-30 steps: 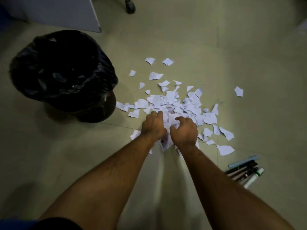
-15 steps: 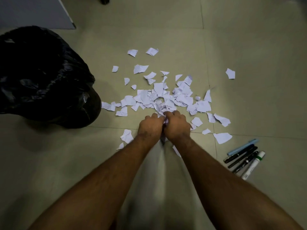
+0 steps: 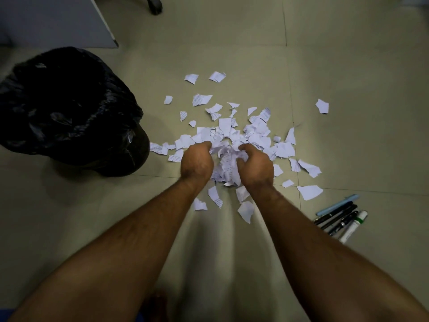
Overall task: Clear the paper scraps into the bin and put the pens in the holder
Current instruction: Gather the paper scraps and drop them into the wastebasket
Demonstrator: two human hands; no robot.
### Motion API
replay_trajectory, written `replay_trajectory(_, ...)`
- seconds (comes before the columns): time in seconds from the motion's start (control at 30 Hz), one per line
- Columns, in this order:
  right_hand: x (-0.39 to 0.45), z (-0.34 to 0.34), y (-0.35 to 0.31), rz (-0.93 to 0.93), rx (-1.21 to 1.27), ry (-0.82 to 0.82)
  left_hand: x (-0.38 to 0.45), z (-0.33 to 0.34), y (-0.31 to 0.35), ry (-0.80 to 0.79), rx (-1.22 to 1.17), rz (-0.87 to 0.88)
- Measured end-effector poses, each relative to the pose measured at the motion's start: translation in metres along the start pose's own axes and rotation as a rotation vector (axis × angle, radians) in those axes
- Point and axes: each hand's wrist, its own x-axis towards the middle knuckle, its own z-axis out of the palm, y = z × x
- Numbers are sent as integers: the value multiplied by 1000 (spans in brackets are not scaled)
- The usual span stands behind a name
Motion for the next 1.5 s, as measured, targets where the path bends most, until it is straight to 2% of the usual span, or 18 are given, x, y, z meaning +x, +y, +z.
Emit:
replay_trajectory(0.2, 8, -48, -53, -31, 97, 23, -1, -73, 18, 87, -106, -35)
replay_trajectory(0.43, 19, -81, -178, -132, 285, 47, 7, -198, 2, 263, -289, -135)
replay_trajectory(0.63, 21, -57, -292, -300, 432, -21, 20, -286, -64, 422, -355, -302)
replay_trajectory(0.83, 11, 1, -370, -370, 344, -173, 33, -299, -144, 515, -370, -440)
replay_trajectory(0.97, 12, 28, -384, -470, 4, -310, 40, -282, -165, 383, -333, -516)
replay_trajectory(1.07, 13, 35, -380, -469, -91, -318, 39, -275, -164, 281, -185, -455)
replay_trajectory(1.2, 16, 25, -374, -397, -18, -317, 34, -276, -153, 257, -154, -420)
replay_trajectory(1.33, 20, 14, -361, -282, 119, -240, 33, -276, -131, 290, -224, -412)
replay_trajectory(1.5, 22, -4, -330, -204, 280, -135, 24, -262, -95, 323, -294, -316)
